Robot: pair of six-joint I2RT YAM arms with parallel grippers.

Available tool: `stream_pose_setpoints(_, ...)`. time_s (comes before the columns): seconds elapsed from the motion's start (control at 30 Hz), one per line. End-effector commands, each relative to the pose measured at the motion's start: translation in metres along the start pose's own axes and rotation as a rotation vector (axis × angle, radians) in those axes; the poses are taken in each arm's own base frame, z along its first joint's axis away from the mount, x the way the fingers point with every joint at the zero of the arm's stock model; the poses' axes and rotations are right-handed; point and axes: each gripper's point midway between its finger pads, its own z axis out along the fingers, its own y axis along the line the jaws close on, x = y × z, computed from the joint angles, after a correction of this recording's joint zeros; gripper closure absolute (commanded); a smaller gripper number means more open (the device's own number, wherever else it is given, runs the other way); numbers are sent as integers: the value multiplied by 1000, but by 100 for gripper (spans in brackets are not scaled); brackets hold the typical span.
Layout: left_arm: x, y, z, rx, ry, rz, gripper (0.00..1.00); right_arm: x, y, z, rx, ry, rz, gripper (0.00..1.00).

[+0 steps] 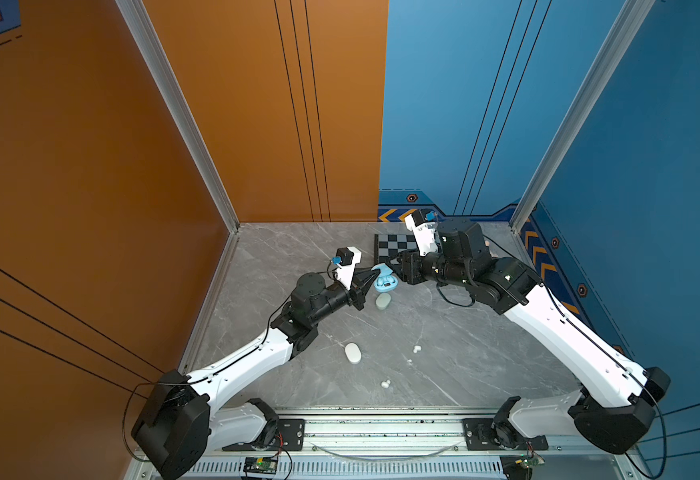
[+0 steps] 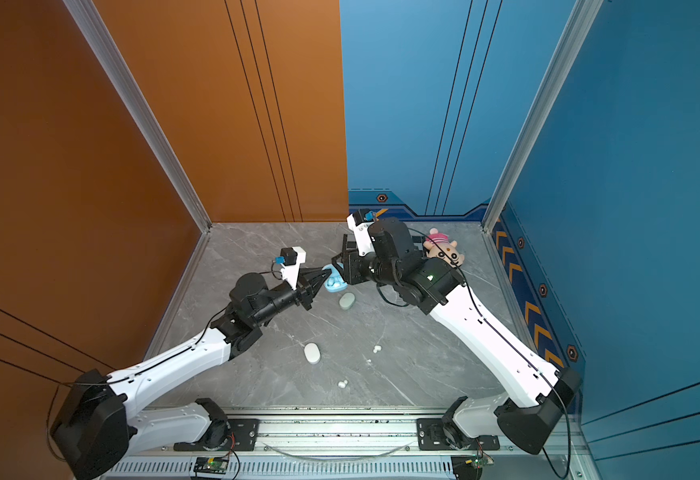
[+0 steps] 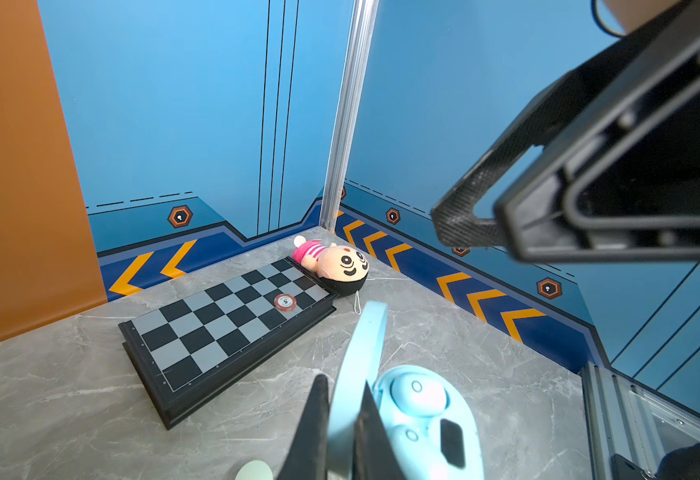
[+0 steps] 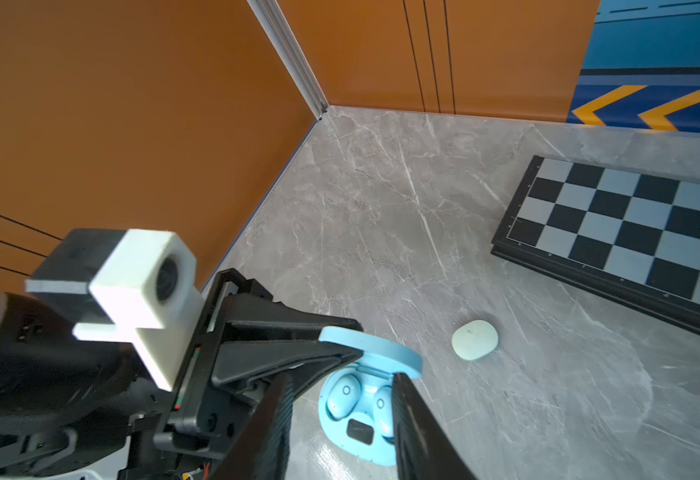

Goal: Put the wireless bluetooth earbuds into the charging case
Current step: 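Draw the right gripper back while the left gripper lowers the case, then set the open case on the table and open the left gripper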

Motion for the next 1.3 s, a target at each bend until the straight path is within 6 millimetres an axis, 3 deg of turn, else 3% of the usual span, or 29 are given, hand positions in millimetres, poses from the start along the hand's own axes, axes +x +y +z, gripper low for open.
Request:
stream_pose_setpoints(0.0, -11, -5, -3, 2, -40, 66, 100, 12, -37, -10, 142, 25, 97, 51)
stream_pose_setpoints(0.2, 8, -17, 6, 17, 16, 195, 100, 22, -61, -18, 183, 35, 222, 45)
stream_pose_setpoints(0.47, 58, -20, 33, 40, 128, 301, 100, 47, -143, -30, 368, 4, 506, 44)
stream_pose_setpoints(0.73, 111, -24, 81, 85, 146, 284, 100, 97, -215, -28, 553, 24, 755, 45)
stream_pose_setpoints(1.0, 160, -32, 124, 126, 149, 231, 100, 130, -250, -7, 627, 78, 882, 45)
stream_pose_setpoints(1.27, 198, -36, 147, 149, 163, 192, 100, 141, -275, 4, 696, 105, 944, 45)
